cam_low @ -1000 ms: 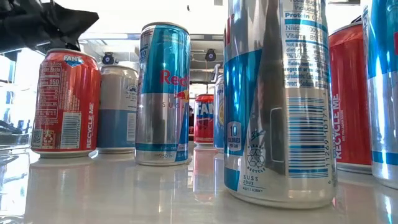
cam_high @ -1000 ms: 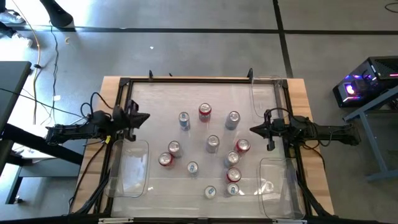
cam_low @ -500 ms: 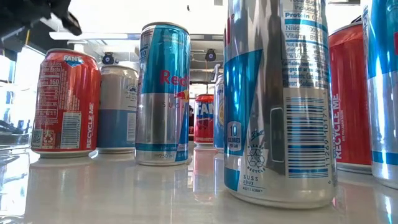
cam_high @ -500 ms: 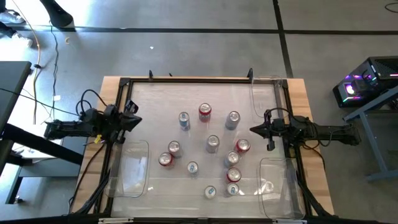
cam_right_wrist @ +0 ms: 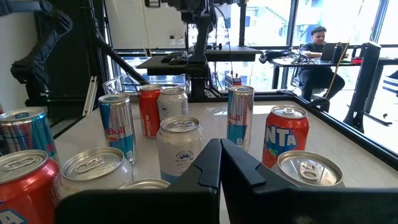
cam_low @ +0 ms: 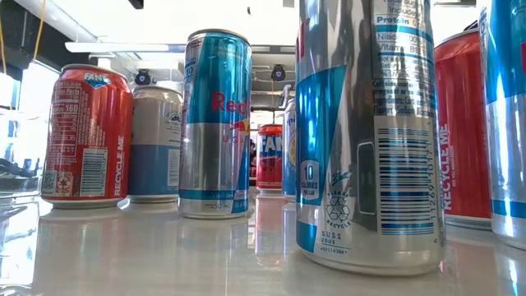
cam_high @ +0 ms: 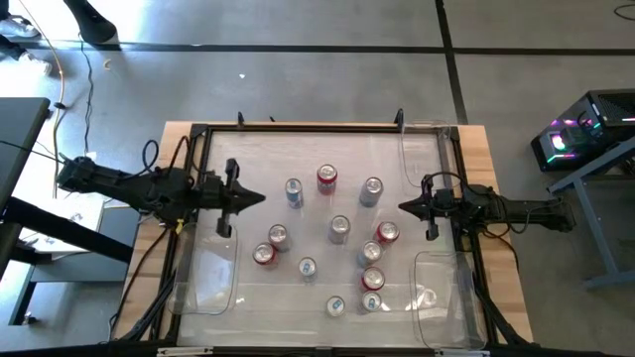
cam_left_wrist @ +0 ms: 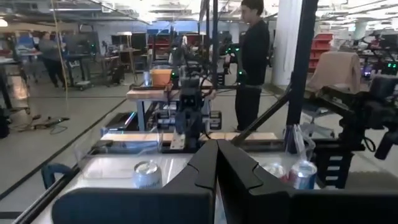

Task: Sort soda cans
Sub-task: Put the bottom left red soda can into the bottom left transparent bin

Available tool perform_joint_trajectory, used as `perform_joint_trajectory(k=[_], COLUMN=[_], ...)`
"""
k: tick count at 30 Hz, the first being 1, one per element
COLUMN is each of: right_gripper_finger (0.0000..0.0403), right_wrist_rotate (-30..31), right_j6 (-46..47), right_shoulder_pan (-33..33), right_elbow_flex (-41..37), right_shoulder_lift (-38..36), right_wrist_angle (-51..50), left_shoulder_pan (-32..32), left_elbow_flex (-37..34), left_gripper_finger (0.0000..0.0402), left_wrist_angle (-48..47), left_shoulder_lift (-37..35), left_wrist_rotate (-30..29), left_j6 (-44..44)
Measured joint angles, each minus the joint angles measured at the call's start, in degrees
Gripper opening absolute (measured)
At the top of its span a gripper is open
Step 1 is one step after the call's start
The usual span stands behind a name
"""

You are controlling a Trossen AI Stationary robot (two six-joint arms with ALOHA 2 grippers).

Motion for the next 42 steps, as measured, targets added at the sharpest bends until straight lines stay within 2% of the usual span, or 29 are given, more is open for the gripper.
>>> perform_joint_trajectory(k=[5,8,10,12,18,23,28,31,35,42], right_gripper_finger=[0.0000,0.0000,0.0000,0.0000,0.0000,0.0000,0.0000,0.0000,0.0000,0.0000], right_wrist_rotate=[0.01,0.00,0.01,0.00,-0.01,0.00,0.01,-0.01,0.01,0.01], right_j6=[0.00,0.00,0.00,0.00,0.00,0.00,0.00,0.00,0.00,0.00], right_shoulder_pan=[0.02,0.01,0.01,0.00,0.00,0.00,0.00,0.00,0.00,0.01], right_elbow_flex=[0.00,0.00,0.00,0.00,0.00,0.00,0.00,0.00,0.00,0.00], right_shoulder_lift=[0.01,0.01,0.01,0.01,0.01,0.01,0.01,0.01,0.00,0.01], right_wrist_angle=[0.00,0.00,0.00,0.00,0.00,0.00,0.00,0.00,0.00,-0.01], left_shoulder_pan=[-0.21,0.76,1.47,1.72,-2.11,-6.81,-10.07,-11.49,-13.37,-17.57], left_elbow_flex=[2.73,3.14,3.39,4.35,10.10,16.70,24.17,26.70,26.75,26.74], left_gripper_finger=[0.0001,0.0004,0.0016,0.0035,0.0124,0.0197,0.0245,0.0257,0.0259,0.0242], left_wrist_angle=[2.04,10.13,12.91,10.81,-2.56,-7.82,-23.00,-31.65,-40.75,-55.54], left_shoulder_lift=[4.16,5.54,5.90,6.03,6.80,10.03,13.73,15.05,16.66,18.56], left_wrist_rotate=[-0.17,-3.53,-3.19,-1.50,2.86,-0.54,-2.45,-2.61,-2.65,-4.45], left_j6=[-1.63,3.03,3.49,3.78,2.98,1.88,0.18,-3.80,-9.93,-22.01])
